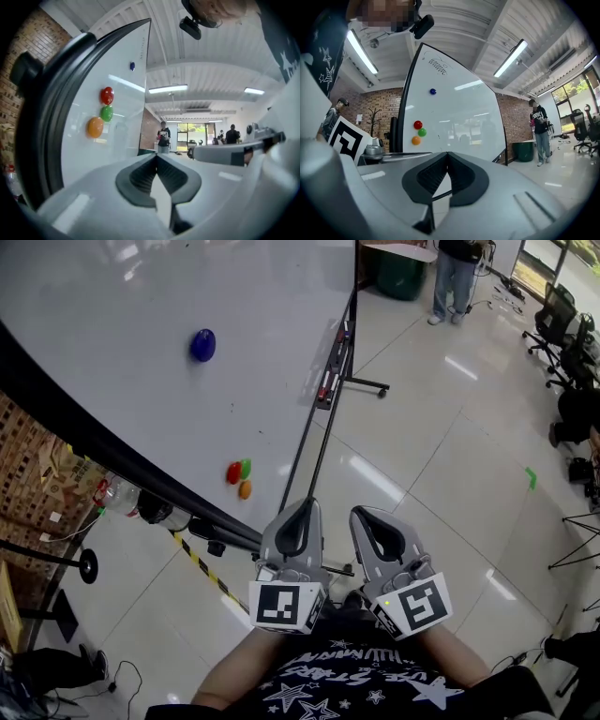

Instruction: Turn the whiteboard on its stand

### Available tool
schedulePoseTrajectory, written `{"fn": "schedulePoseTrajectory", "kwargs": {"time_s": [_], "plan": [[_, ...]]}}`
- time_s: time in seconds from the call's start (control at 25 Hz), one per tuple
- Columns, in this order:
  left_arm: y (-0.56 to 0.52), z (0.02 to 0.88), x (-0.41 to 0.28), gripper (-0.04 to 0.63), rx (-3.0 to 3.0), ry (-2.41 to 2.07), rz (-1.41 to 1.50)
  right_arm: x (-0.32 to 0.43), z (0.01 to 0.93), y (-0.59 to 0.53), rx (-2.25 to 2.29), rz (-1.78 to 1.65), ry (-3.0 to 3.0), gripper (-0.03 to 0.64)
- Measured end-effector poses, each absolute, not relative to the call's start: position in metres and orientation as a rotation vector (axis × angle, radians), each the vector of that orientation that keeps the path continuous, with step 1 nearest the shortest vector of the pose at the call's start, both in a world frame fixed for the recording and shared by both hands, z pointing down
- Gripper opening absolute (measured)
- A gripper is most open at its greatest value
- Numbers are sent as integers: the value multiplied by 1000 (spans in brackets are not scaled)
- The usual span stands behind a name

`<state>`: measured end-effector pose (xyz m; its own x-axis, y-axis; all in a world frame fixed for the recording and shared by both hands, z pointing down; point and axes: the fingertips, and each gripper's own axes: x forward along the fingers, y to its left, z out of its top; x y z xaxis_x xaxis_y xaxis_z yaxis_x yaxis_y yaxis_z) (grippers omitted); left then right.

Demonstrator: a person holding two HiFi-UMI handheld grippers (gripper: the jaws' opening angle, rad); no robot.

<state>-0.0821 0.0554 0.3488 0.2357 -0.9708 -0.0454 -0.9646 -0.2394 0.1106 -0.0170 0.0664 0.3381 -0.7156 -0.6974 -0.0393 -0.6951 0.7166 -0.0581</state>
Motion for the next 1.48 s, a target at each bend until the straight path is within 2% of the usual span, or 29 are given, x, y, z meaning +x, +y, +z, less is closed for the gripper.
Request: {"fn": "schedulePoseTrajectory", "kwargs": {"time_s": [0.68, 1.48], "plan": [[46, 335, -46, 5, 2534, -1832, -176, -1, 334, 57, -1238, -73, 2836, 8], [51, 333, -38, 5, 2596, -1760, -185, -1, 334, 53, -1255, -91, 2842, 8]]}}
